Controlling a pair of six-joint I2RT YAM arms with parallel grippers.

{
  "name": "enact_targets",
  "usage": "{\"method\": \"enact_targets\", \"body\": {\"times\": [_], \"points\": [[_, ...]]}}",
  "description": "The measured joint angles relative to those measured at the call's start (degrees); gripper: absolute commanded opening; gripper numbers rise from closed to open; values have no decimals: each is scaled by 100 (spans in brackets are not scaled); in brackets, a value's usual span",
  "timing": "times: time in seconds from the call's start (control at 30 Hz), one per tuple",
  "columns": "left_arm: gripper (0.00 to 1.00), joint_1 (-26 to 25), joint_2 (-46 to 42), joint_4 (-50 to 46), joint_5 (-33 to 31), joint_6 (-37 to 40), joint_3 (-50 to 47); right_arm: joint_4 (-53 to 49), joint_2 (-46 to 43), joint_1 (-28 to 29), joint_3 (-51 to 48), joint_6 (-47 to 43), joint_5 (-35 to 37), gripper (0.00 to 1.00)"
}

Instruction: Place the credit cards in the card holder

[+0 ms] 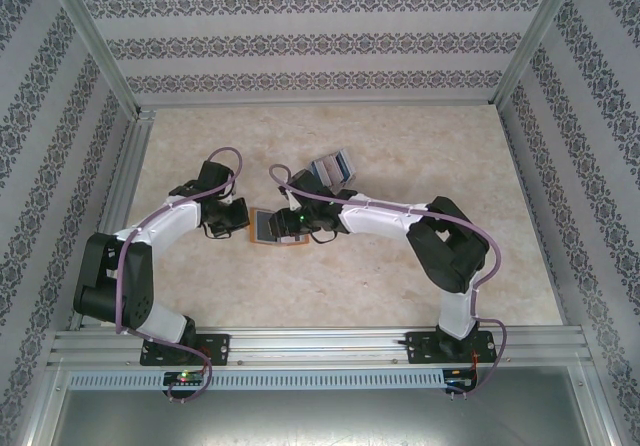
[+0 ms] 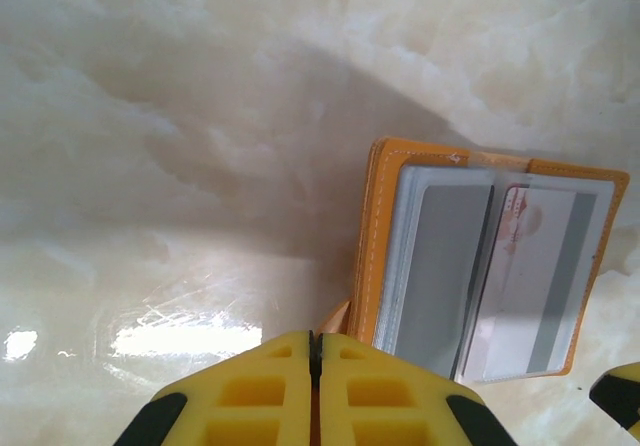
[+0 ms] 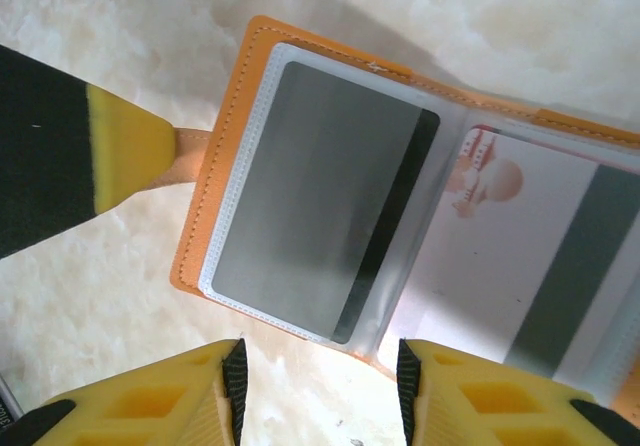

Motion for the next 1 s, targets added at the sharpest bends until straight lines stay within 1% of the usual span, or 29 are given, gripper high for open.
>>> {"method": "enact_targets", "body": {"times": [0.3, 0.73, 1.0], "points": [[5, 0, -55, -4, -2, 2, 107, 205, -254, -72, -302, 17, -26, 47], [5, 0, -87, -131, 0, 70, 376, 538, -267, -186, -444, 66, -184, 48], [5, -2, -94, -229, 76, 72, 459, 931, -190, -247, -420, 308, -575, 48]]}}
